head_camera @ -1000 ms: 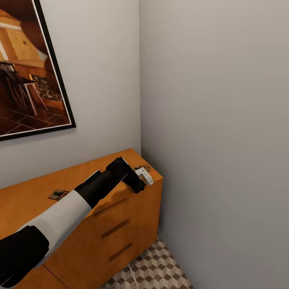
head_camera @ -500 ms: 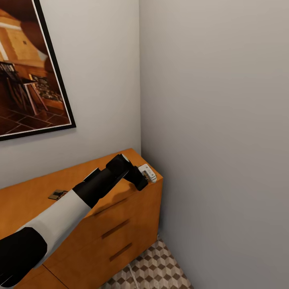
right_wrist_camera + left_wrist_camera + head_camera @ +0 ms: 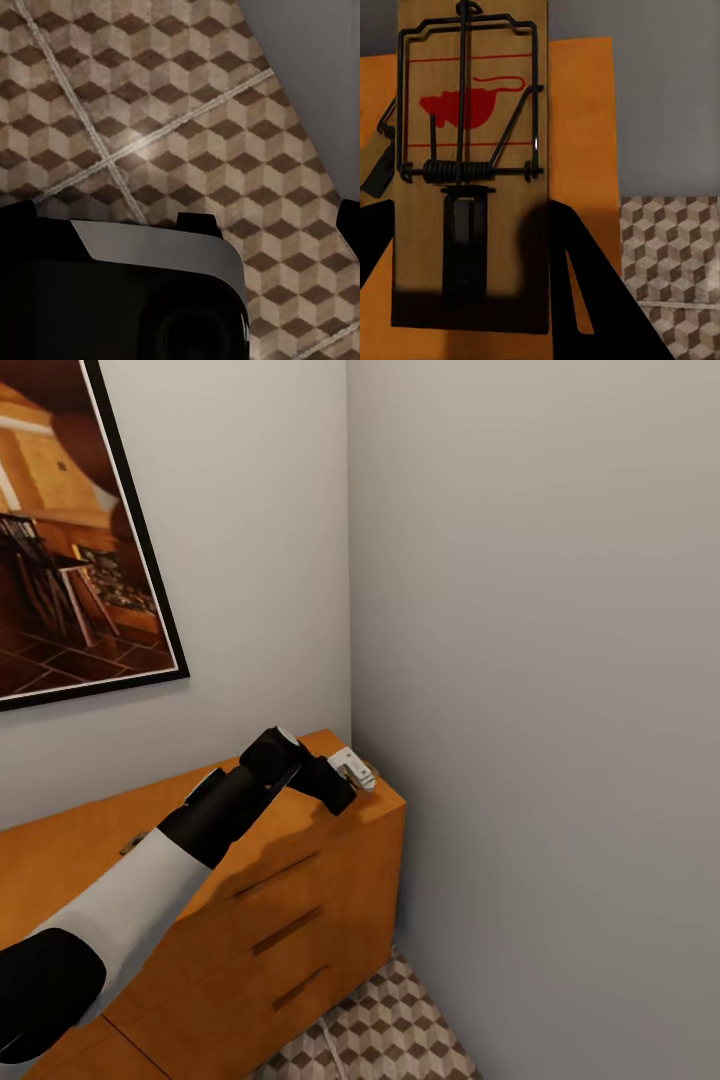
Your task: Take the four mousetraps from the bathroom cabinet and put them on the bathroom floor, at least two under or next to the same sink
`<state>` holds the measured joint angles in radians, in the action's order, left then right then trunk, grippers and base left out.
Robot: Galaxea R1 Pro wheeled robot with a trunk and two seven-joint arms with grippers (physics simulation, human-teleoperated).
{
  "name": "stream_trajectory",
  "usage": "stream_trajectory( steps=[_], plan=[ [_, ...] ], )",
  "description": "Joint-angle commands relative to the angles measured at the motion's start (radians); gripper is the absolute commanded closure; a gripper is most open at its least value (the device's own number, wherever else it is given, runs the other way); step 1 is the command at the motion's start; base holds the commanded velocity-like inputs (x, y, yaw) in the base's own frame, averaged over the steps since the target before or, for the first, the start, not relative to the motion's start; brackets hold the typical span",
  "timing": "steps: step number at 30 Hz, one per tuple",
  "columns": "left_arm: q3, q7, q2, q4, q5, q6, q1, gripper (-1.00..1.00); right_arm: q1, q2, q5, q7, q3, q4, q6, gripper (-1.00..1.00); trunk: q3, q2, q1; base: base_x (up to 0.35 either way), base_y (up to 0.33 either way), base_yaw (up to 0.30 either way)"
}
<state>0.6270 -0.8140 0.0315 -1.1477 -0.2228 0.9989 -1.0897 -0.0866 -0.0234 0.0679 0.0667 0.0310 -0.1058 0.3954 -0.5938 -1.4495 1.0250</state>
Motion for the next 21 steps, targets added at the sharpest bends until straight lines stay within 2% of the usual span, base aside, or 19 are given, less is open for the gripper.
stream_trajectory(
  steps=[1,7,21],
  plan=[
    [0.001,-0.011,0.003,-0.001,-0.013,0.0,-0.001,1.0,-0.001,0.0,0.007,0.007,0.003,0.001,0.002,-1.0,-0.001,-0.001,0.0,-0.018,0.0,0.0],
    [0.002,-0.011,0.007,-0.001,-0.013,0.0,-0.001,1.0,-0.001,0.0,0.007,0.007,0.003,0.0,0.002,-1.0,-0.001,-0.001,0.0,-0.2,0.0,0.0],
    [0.003,-0.011,0.007,0.0,-0.013,0.0,-0.001,1.0,-0.001,0.0,0.007,0.007,0.003,0.0,0.002,-1.0,-0.001,-0.001,0.0,-0.328,0.0,0.0]
  ],
)
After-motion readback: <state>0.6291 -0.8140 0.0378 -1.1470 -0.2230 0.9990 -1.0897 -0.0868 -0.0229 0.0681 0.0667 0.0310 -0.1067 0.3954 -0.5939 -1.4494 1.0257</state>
